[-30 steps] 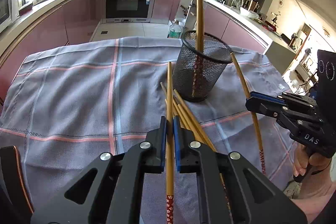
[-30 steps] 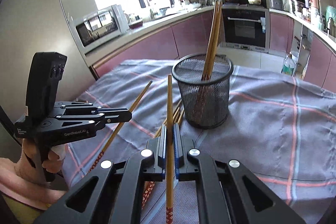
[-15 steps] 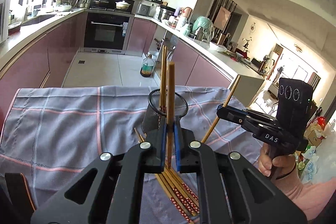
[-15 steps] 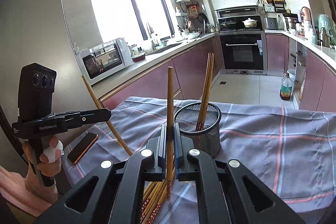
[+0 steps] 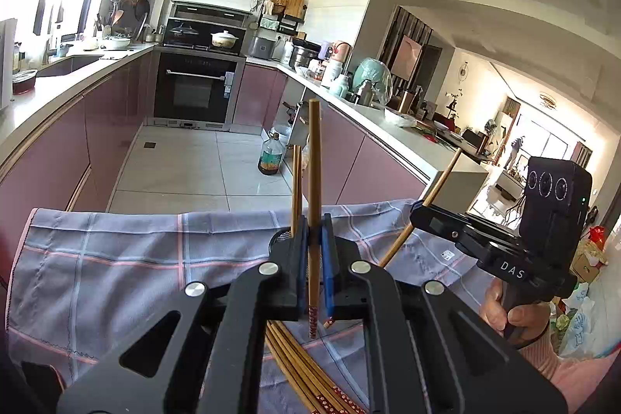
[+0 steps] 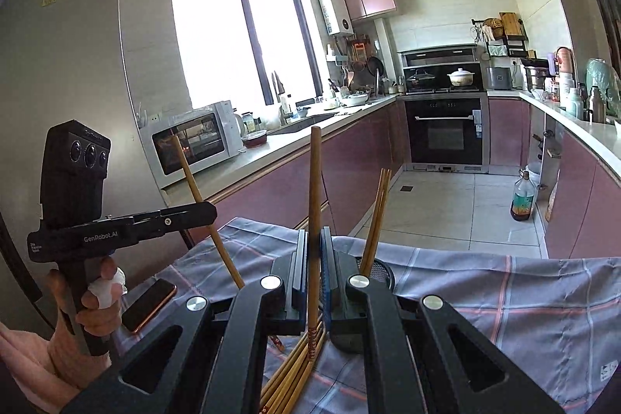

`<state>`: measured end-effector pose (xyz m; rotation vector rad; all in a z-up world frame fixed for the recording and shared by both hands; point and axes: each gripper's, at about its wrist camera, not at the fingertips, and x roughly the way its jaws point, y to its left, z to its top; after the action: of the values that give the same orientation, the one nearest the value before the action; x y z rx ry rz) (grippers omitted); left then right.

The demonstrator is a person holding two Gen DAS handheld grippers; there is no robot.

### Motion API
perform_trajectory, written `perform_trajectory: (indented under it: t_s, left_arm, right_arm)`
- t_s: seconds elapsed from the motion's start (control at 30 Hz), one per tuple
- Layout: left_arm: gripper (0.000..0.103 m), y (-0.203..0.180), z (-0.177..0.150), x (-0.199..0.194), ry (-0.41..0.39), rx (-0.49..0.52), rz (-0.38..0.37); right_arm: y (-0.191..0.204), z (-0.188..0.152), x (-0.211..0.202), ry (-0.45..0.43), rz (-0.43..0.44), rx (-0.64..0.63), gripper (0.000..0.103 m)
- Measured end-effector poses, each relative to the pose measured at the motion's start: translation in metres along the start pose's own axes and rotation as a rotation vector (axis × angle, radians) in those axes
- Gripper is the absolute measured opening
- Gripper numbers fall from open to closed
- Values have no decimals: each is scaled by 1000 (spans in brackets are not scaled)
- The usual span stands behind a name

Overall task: Organize utensils
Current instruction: 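Carry the chopstick upright over the mesh cup and drop it in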

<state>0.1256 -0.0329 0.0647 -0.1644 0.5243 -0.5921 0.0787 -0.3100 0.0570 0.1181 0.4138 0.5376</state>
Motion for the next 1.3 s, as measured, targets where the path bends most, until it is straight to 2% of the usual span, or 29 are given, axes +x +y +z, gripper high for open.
perform_trajectory:
  t_s: [0.43, 0.63, 0.9, 1.3]
  left_arm:
    - [7, -15, 45, 7, -72, 61, 37]
    - [7, -23, 55, 22, -66, 87, 57]
    - [7, -29, 52, 48, -26, 111, 82]
    - [7, -18, 38, 90, 87, 117, 92]
  right_arm:
    - [-6, 36, -7, -102, -34, -26, 5]
    - [-9, 44, 2, -117, -66, -39, 5]
    - [-21, 37, 26, -77, -96, -25, 5]
    - [-31, 24, 50, 34, -104, -3, 5]
